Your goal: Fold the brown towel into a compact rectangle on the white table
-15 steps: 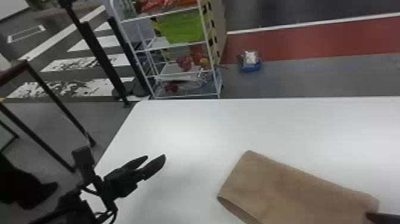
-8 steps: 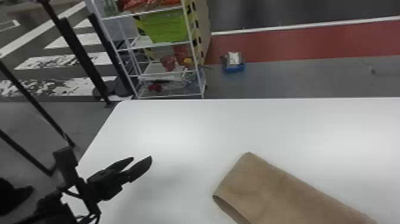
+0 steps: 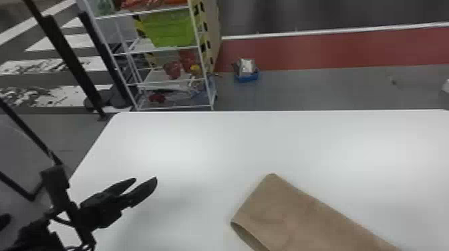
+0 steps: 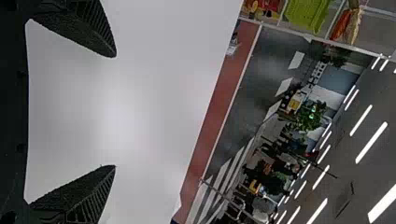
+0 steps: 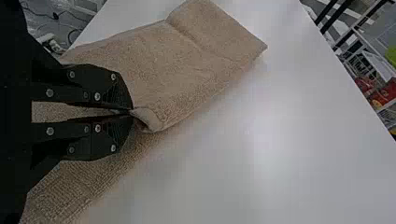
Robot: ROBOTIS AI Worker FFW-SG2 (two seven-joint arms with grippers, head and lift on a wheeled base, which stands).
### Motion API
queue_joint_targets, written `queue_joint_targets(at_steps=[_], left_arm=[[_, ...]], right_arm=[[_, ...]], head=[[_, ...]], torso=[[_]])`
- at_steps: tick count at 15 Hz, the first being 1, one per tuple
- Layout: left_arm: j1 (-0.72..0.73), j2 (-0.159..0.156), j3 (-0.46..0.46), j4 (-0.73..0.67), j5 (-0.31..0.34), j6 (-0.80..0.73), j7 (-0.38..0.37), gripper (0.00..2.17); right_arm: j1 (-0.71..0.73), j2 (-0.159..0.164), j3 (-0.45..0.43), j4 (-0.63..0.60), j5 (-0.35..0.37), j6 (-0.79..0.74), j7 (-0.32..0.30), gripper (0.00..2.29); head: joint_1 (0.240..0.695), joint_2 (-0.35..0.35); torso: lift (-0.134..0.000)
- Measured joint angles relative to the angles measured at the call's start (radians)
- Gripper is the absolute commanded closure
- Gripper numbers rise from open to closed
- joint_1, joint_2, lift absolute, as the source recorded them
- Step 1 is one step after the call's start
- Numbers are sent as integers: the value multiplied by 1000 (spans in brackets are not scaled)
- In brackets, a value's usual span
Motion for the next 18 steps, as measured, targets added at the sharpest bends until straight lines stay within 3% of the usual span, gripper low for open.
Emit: queue_joint_targets(at_steps=[2, 8, 18], left_arm=[[2, 0, 1, -1, -1, 1, -1, 19], [3, 0, 2, 1, -1, -2, 2, 19], [2, 0, 11, 8, -1, -7, 0, 19]], right_arm=[[-2, -1, 11, 4, 11, 0, 0, 245], [14, -19, 19, 1, 25, 0, 22, 245], [-177, -30, 126, 142, 194, 0, 19, 245]], head=[[695, 200], [695, 201], [695, 168]], torso=[[-124], [-124], [-124]])
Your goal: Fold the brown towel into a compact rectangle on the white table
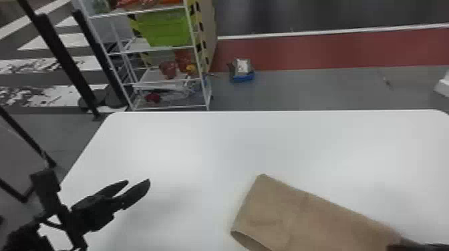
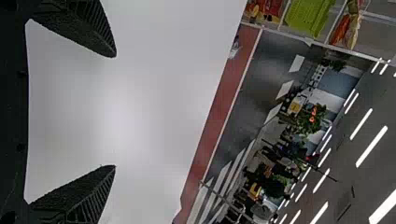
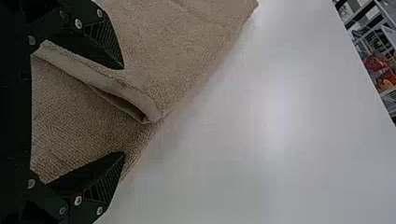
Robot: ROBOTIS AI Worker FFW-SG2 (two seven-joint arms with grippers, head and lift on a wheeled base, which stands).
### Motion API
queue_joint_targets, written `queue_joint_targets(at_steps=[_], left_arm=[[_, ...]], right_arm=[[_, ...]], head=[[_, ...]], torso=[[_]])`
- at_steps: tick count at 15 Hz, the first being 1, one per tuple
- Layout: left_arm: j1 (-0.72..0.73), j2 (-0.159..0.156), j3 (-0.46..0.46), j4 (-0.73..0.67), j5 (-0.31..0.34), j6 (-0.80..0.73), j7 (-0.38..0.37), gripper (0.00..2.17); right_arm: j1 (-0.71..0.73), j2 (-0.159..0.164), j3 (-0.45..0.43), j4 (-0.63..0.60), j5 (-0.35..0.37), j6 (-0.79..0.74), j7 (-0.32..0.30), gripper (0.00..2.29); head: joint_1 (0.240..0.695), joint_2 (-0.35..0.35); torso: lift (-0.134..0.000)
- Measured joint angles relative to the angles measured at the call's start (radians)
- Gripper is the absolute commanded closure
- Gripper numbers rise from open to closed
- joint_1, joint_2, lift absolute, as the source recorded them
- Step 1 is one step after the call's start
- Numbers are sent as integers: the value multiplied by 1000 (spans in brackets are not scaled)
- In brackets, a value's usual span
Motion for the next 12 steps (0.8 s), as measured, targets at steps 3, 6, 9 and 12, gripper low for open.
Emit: queue_joint_targets(at_steps=[3, 6, 9, 12], left_arm=[[0, 0, 0, 0, 0, 0, 2, 19], [0, 0, 1, 3, 0, -2, 6, 19], [0, 0, 3, 7, -1, -6, 10, 19], [-6, 0, 3, 14, -2, -7, 12, 19]], right_arm=[[-109, -1, 62, 103, 76, 0, -3, 242], [-240, 3, 143, 243, 146, 0, -21, 245], [-372, 24, 204, 370, 184, 0, -50, 242], [-491, 61, 244, 468, 223, 0, -67, 242]], head=[[695, 149], [695, 139], [695, 138], [695, 147]], torso=[[-124], [-124], [-124], [-124]])
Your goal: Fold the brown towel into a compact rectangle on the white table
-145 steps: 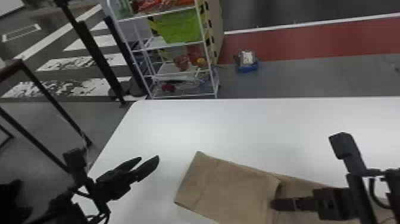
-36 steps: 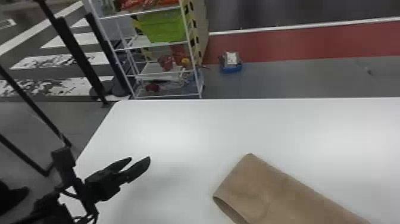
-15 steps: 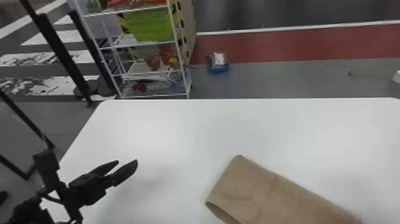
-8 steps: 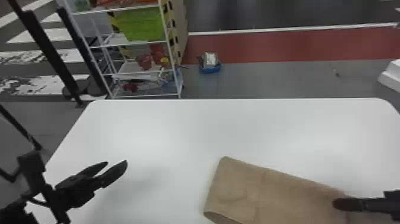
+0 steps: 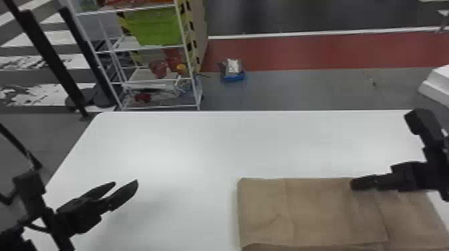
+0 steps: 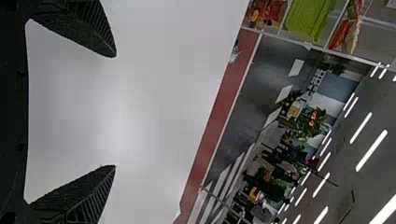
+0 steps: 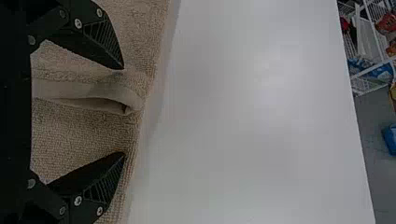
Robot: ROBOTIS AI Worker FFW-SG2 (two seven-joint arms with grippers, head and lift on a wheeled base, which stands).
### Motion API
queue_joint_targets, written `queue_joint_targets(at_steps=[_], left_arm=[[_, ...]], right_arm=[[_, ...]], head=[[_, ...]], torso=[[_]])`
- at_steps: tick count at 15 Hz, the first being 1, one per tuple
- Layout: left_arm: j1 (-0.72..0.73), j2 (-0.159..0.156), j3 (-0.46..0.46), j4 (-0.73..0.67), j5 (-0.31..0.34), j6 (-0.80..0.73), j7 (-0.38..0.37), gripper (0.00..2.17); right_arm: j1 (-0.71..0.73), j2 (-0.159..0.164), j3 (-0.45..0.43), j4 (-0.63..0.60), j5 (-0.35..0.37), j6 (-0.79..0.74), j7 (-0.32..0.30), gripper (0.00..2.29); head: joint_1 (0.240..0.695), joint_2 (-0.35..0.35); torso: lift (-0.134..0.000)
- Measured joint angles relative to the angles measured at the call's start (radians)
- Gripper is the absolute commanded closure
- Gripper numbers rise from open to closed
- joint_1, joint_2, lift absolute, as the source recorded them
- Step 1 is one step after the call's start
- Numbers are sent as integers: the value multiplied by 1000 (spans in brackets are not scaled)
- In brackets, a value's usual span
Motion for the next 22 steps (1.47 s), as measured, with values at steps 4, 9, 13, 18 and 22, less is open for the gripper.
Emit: queue_joint_targets(at_steps=[4, 9, 13, 18, 22], left_arm=[[-5, 0, -1, 4, -2, 0, -1, 19], [-8, 0, 10, 6, -2, -7, -3, 19], [-14, 0, 14, 11, -1, -12, -12, 19], [-14, 0, 24, 19, 2, -12, -17, 19], [-14, 0, 49, 19, 9, -12, -33, 19]], right_arm=[[-51, 13, 12, 4, 8, 0, 25, 242], [81, -113, 22, -208, -79, 0, 94, 252], [189, -165, 11, -291, -112, 0, 116, 279], [235, -160, 24, -301, -100, 0, 122, 377], [204, -144, 66, -291, -79, 0, 122, 475]], head=[[695, 157], [695, 166], [695, 167], [695, 184], [695, 214]], torso=[[-124], [-124], [-124], [-124], [-124]])
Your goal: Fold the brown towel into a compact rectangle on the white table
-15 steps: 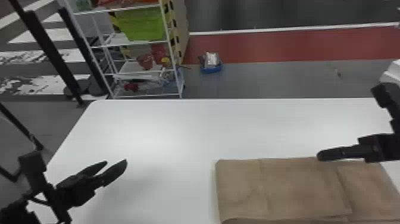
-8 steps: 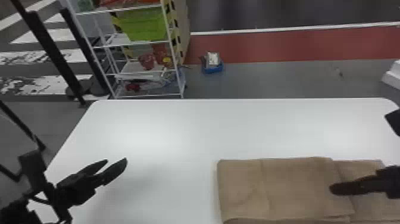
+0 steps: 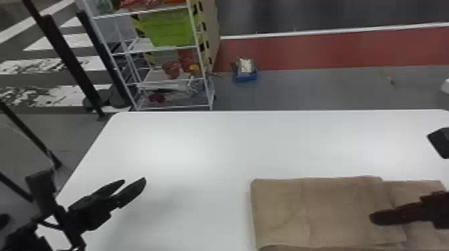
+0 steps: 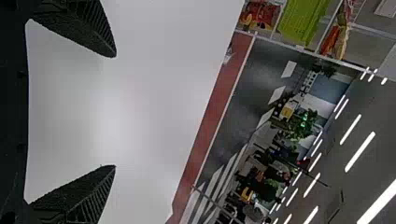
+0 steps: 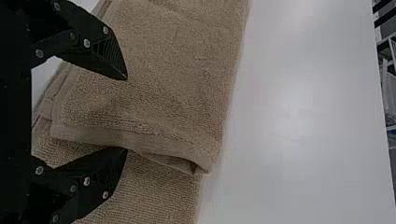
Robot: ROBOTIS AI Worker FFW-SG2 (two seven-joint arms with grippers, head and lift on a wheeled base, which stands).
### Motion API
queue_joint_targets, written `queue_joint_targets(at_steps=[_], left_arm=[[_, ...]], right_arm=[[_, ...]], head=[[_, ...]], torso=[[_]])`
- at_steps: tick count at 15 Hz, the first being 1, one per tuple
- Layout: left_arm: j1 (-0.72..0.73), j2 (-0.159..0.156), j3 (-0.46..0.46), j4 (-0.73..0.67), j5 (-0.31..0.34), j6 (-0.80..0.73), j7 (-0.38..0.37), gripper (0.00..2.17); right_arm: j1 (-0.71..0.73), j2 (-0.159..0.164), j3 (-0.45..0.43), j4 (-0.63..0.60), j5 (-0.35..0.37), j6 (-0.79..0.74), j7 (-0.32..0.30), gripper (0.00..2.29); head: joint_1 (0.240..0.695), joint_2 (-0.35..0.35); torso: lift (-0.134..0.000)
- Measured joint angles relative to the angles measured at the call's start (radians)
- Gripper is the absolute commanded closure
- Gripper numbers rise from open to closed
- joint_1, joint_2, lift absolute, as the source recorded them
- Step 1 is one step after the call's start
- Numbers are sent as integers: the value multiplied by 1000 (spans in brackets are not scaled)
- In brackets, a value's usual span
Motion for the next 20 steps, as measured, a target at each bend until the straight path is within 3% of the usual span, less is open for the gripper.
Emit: queue_joint_targets(at_steps=[5, 9, 20], left_arm=[[3, 0, 18, 0, 9, 0, -5, 19], [3, 0, 11, 2, 9, -1, -1, 19], [-2, 0, 6, 15, 7, -15, 2, 19]], right_arm=[[-18, 2, 33, 15, 22, 0, 1, 566], [-19, 16, 35, 27, 32, 0, 1, 950], [-48, 60, 16, 27, 13, 0, 1, 971]], head=[[695, 230], [695, 231], [695, 251]], torso=[[-124], [-124], [-124]])
